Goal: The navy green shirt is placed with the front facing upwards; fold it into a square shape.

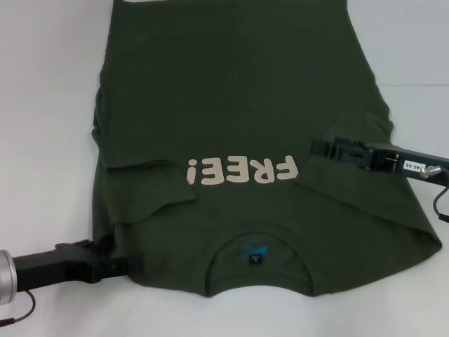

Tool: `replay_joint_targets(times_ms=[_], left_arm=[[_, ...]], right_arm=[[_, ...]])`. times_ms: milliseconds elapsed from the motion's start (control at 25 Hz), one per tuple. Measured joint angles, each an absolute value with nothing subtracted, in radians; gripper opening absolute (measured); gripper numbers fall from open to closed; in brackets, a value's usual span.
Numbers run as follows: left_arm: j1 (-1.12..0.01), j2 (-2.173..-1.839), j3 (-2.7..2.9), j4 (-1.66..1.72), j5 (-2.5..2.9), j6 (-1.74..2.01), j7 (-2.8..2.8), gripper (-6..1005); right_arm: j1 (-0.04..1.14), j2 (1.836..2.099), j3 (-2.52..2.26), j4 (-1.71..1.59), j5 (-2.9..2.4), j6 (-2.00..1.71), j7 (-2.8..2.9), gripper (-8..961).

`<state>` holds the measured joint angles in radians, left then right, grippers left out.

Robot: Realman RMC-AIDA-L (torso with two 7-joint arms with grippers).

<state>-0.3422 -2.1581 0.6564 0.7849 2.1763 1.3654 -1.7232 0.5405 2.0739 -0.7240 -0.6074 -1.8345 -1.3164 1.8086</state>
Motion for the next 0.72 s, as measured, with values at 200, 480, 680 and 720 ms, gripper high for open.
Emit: replay_joint_targets(times_ms=[200, 480, 680, 720], left_arm=[[-0.343, -2.158, 0.647, 0.794, 2.176, 1.394, -1.724, 842], [-0.344, -2.157, 0.644, 0.799, 2.177, 1.405, -1.724, 839], [-0.344, -2.157, 0.645, 0.811, 2.178, 1.406, -1.725, 836], [-0.344, -2.157, 0.647, 0.815, 2.183, 1.409, -1.725, 836]], right_arm=[[0.534, 2.074, -0.723, -0.607, -1.834, -1.317, 1.809, 906], [0.532, 2.074, -0.722, -0.607, -1.835, -1.316, 1.809, 906], [0.532, 2.074, -0.722, -0.607, -1.835, -1.316, 1.809, 905], [0.532, 2.074, -0.722, -0.607, -1.835, -1.316, 1.809, 905]])
